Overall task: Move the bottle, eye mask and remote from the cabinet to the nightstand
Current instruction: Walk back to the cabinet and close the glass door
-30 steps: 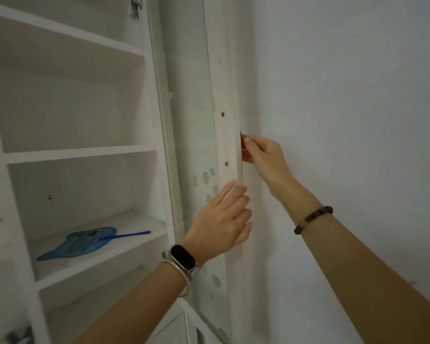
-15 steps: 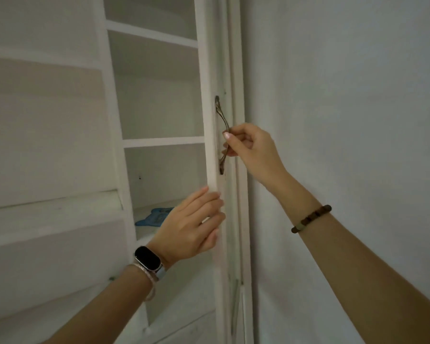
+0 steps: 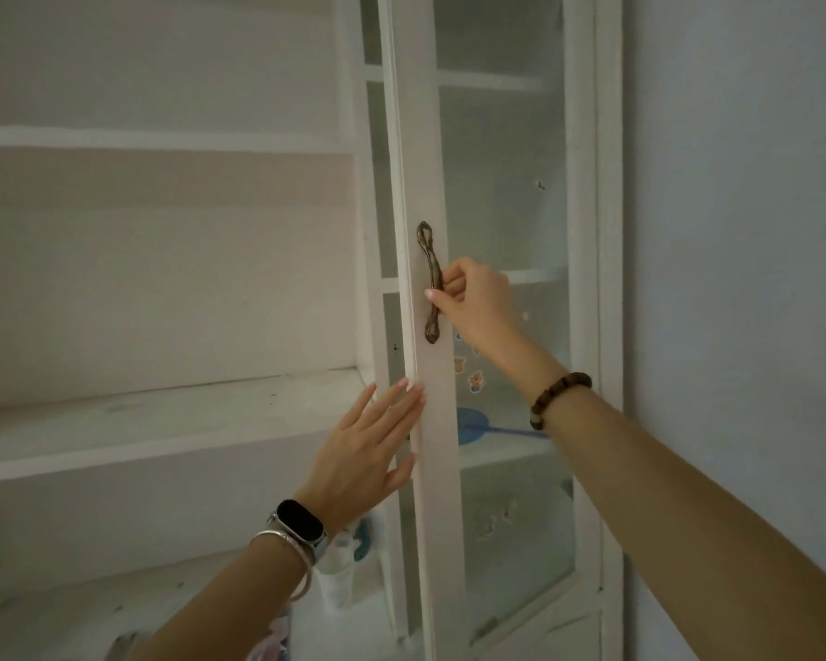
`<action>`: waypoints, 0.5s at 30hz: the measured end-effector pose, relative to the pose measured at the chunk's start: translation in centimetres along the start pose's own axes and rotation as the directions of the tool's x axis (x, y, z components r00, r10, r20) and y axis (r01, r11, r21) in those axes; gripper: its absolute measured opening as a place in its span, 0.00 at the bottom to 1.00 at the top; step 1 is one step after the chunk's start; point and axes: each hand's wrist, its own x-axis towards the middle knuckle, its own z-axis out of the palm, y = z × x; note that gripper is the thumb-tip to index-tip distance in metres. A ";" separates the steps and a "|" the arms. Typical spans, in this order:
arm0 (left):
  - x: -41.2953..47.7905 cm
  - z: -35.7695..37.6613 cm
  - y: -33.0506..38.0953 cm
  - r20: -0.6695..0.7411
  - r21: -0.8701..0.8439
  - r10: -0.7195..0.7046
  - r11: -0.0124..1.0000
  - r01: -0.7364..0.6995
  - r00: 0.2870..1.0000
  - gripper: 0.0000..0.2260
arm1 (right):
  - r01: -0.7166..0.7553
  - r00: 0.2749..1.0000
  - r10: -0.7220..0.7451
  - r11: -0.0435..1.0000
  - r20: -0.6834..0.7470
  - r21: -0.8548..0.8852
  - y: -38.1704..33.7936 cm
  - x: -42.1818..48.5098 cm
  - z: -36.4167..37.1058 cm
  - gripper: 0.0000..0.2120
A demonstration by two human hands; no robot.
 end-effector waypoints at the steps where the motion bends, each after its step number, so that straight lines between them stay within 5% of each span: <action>1: 0.0 0.4 -0.3 0.011 -0.005 -0.019 1.000 0.019 1.000 0.26 | 0.002 1.000 -0.002 1.000 -0.001 -0.017 0.1 0.4 0.8 0.08; 15: 1.1 5.8 -4.0 0.150 0.045 -0.131 0.991 0.125 0.980 0.29 | 0.039 0.998 -0.041 0.998 -0.048 -0.040 1.8 4.1 7.2 0.06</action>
